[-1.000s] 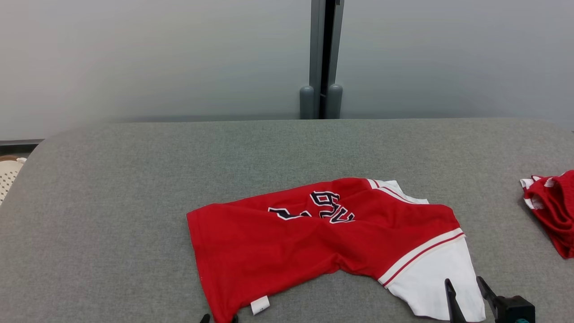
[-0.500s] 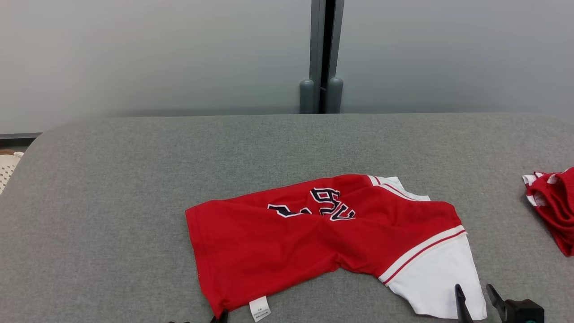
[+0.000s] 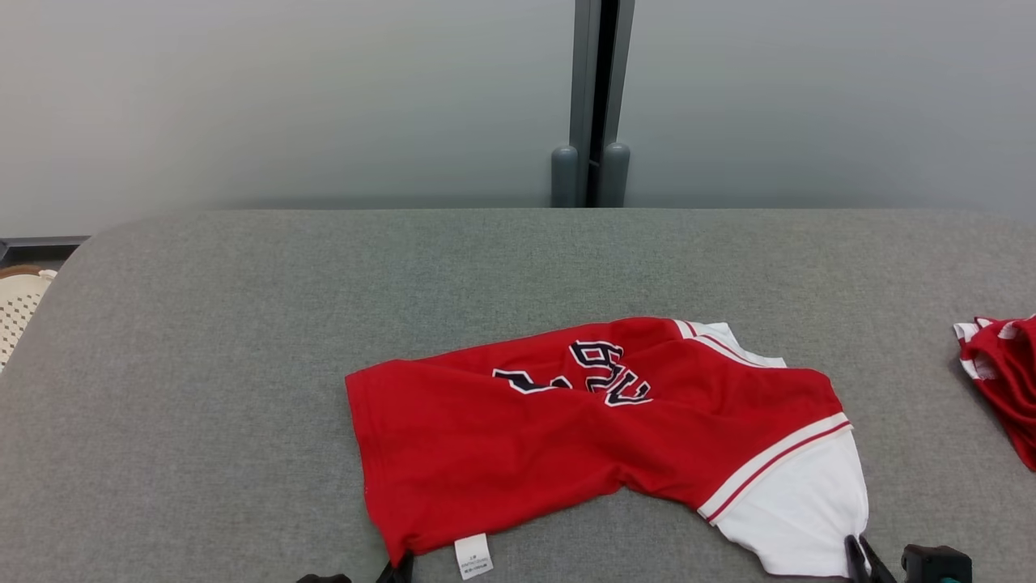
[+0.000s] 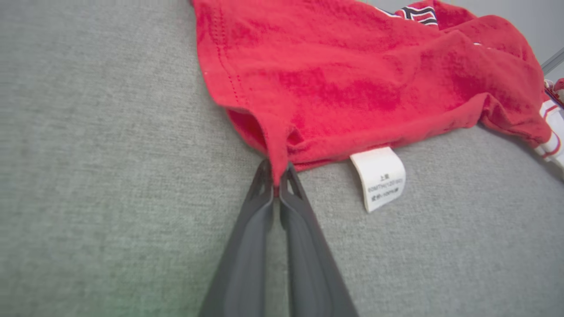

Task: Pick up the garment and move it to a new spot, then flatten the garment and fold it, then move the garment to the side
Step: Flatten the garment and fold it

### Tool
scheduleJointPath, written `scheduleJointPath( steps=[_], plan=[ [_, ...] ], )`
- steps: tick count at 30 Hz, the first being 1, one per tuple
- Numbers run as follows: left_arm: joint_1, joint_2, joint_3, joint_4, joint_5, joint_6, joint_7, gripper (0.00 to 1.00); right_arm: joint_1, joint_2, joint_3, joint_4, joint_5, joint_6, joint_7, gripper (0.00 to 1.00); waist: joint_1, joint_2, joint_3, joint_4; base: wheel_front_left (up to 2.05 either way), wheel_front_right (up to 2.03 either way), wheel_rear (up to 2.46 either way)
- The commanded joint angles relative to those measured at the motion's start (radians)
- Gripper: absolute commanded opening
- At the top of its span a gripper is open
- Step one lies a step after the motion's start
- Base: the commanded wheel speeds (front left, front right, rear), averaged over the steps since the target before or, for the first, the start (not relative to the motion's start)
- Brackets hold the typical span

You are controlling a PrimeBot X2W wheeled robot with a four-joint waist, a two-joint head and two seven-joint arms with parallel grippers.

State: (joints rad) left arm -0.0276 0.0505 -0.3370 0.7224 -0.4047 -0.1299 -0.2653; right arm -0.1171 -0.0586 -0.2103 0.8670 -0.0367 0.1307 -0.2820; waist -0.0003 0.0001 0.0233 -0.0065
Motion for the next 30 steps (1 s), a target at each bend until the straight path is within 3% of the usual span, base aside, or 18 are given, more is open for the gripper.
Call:
scheduleJointPath(
  steps=[1,5,15,18,24,28,30],
  plan=[
    [0.001,0.0,0.012,-0.013,0.006,-0.001,0.001,0.0,0.025,0.013,0.015,0.037,0.009,0.0,0.032,0.0,0.0003,-0.0001,-0.003,0.0,0.0,0.0,0.0],
    [0.003,0.0,0.03,-0.052,0.011,-0.001,0.001,0.0,0.013,0.012,0.043,-0.057,0.068,0.0,0.021,0.0,0.0003,-0.0001,-0.015,0.002,0.0,0.0,0.0],
    [-0.112,0.029,0.103,-0.277,0.049,-0.001,0.0,0.0,-0.062,0.005,0.059,-0.463,0.255,0.0,0.016,0.0,0.0003,-0.0001,-0.062,0.013,0.0,0.0,0.0],
    [-0.191,0.07,0.106,-0.358,0.05,-0.001,0.0,0.0,-0.124,-0.023,0.051,-0.575,0.297,0.0,0.016,0.0,0.0003,-0.0001,-0.075,0.015,0.0,0.0,0.0],
    [-0.392,0.211,0.078,-0.458,0.025,-0.001,0.0,0.0,-0.278,-0.119,0.082,-0.75,0.343,0.0,0.019,0.0,0.0003,-0.0001,-0.093,0.014,0.0,0.0,0.0],
    [-0.525,0.285,0.068,-0.496,0.009,-0.001,0.041,0.0,-0.402,-0.188,0.11,-0.825,0.35,0.0,0.074,0.0,0.0003,-0.0001,-0.086,0.013,0.0,0.0,0.0],
    [-0.552,0.294,0.067,-0.5,0.0,-0.001,0.061,0.0,-0.433,-0.202,0.116,-0.833,0.348,0.0,0.09,0.0,0.0003,-0.0001,-0.08,0.013,0.0,0.0,0.0]
  ],
)
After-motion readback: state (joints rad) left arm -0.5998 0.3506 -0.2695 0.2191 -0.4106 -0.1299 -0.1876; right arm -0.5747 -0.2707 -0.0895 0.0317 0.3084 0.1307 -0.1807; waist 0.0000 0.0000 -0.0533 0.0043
